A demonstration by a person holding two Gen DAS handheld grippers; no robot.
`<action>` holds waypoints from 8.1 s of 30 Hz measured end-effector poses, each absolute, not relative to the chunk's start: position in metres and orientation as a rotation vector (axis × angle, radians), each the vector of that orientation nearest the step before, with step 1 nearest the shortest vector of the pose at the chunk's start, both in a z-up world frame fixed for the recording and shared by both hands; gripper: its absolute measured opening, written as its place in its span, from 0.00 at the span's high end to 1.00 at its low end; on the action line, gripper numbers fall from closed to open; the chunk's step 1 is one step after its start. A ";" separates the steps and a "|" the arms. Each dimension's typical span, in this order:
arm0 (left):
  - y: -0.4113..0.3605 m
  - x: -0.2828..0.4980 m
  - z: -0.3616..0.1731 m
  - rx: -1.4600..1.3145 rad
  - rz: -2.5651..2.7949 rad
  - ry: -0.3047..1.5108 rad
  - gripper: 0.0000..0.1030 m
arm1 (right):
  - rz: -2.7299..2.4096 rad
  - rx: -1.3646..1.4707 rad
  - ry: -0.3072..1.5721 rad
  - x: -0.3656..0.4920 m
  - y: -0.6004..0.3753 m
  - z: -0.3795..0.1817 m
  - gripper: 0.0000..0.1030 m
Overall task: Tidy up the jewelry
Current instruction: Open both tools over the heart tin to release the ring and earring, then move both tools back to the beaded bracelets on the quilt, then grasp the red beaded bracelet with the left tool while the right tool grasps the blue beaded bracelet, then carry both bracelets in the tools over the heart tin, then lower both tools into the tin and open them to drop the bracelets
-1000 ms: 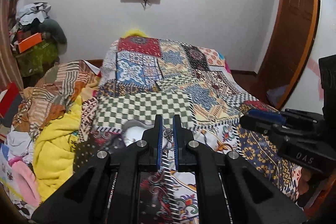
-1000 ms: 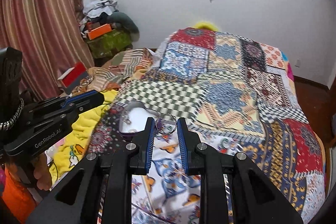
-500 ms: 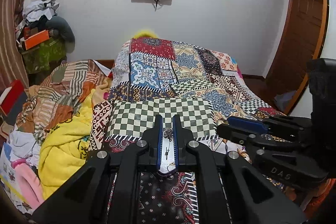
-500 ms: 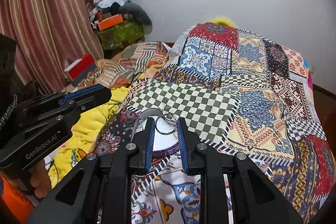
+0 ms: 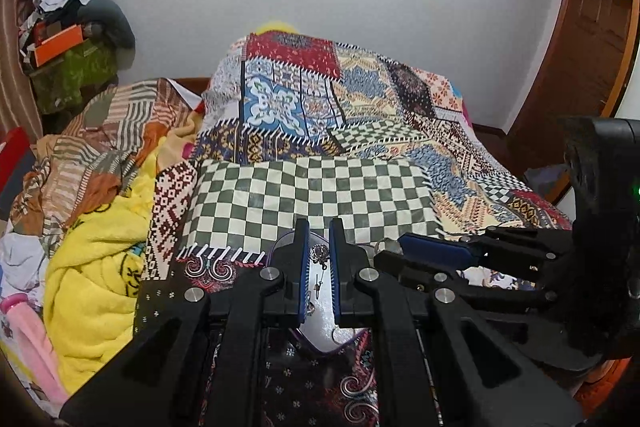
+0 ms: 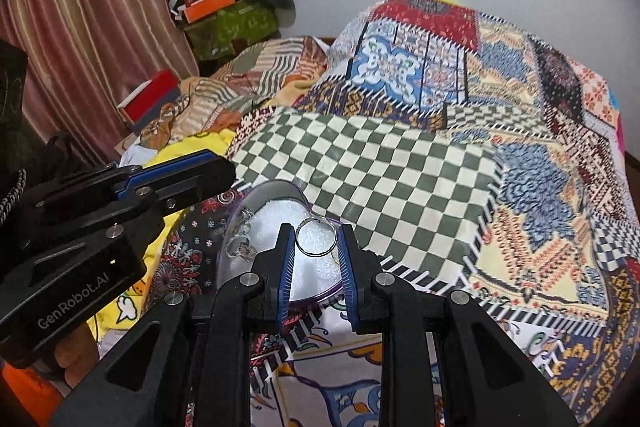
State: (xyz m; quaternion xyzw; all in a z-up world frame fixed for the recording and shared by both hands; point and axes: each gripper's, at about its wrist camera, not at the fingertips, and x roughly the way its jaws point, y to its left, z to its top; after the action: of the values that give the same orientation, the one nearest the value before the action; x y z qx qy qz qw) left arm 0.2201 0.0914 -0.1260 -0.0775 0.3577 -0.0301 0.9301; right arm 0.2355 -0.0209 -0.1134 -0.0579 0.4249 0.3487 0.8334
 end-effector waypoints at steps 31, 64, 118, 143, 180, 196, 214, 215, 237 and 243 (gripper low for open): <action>0.086 0.199 -0.095 -0.104 -0.038 0.703 0.77 | 0.727 -0.173 0.919 0.221 -0.033 -0.094 0.80; -0.044 0.189 -0.120 0.003 -0.244 0.817 0.65 | 0.422 -0.030 0.943 0.192 -0.197 -0.096 0.67; -0.006 0.180 -0.153 -0.088 -0.236 0.879 0.94 | 0.537 -0.083 1.143 0.199 -0.150 -0.157 0.67; 0.007 0.170 -0.164 -0.145 -0.218 0.883 0.94 | 0.533 -0.200 1.057 0.196 -0.126 -0.169 0.93; 0.077 0.169 -0.077 -0.127 -0.046 0.628 0.94 | 0.680 -0.066 0.754 0.200 -0.064 -0.048 0.93; 0.104 0.194 -0.116 -0.169 -0.009 0.696 0.94 | 0.743 -0.050 0.805 0.229 -0.023 -0.073 0.93; 0.100 0.216 -0.160 -0.181 -0.028 0.800 0.94 | 0.739 -0.081 0.931 0.244 -0.009 -0.123 0.93; 0.099 0.215 -0.161 -0.179 -0.025 0.800 0.94 | 0.737 -0.079 0.936 0.246 -0.009 -0.126 0.93; 0.102 0.201 -0.145 -0.171 0.010 0.815 0.72 | 0.734 -0.113 0.947 0.232 -0.013 -0.113 0.81; 0.104 0.184 -0.117 -0.168 0.024 0.758 0.71 | 0.731 -0.070 0.889 0.223 -0.027 -0.083 0.79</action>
State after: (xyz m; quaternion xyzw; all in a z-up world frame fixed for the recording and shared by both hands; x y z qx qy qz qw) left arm 0.1845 0.1040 -0.1172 -0.0818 0.3694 0.0119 0.9256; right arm 0.2226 -0.0272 -0.0831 -0.0331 0.4204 0.3455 0.8383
